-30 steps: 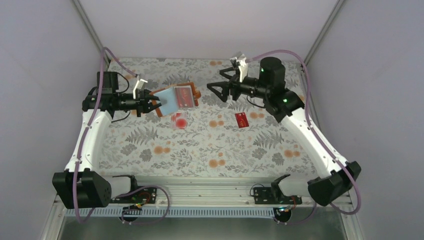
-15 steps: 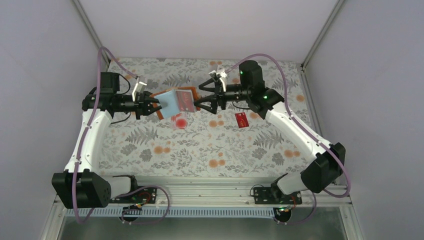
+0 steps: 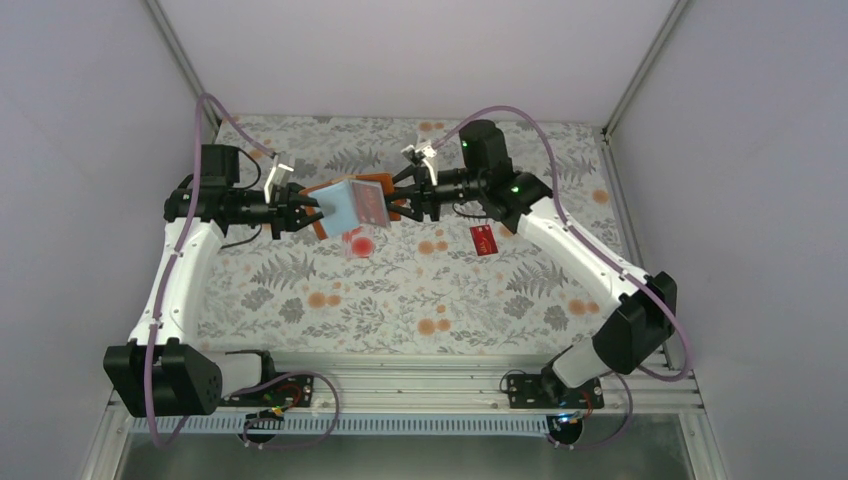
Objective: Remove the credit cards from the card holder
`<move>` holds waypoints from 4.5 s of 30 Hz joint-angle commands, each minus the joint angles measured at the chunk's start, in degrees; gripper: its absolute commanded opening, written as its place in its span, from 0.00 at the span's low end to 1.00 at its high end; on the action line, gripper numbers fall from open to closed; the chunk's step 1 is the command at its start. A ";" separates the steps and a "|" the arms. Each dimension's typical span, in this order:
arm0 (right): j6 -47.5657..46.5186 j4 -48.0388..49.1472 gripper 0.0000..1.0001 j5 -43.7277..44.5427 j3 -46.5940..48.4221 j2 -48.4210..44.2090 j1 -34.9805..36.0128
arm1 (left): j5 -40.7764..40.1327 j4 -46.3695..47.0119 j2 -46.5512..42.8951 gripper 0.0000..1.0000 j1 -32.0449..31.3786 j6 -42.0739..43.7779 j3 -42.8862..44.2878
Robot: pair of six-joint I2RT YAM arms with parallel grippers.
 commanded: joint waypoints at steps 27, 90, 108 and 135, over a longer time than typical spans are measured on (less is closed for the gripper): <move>-2.15 -0.39 0.70 3.56 0.87 -1.87 1.54 | 1.79 0.50 -1.16 0.02 -0.18 1.52 1.10; 5.56 10.29 0.69 -2.50 -1.44 -4.23 7.69 | -20.26 13.97 -1.59 0.02 -0.11 -14.80 -2.23; 7.37 8.65 0.66 9.14 1.39 3.18 8.81 | -17.48 13.79 -1.37 0.02 -0.06 -14.41 -2.45; 6.31 9.82 0.78 10.78 -3.23 -1.87 5.35 | -15.58 12.56 -1.81 0.02 -0.15 -12.74 -2.49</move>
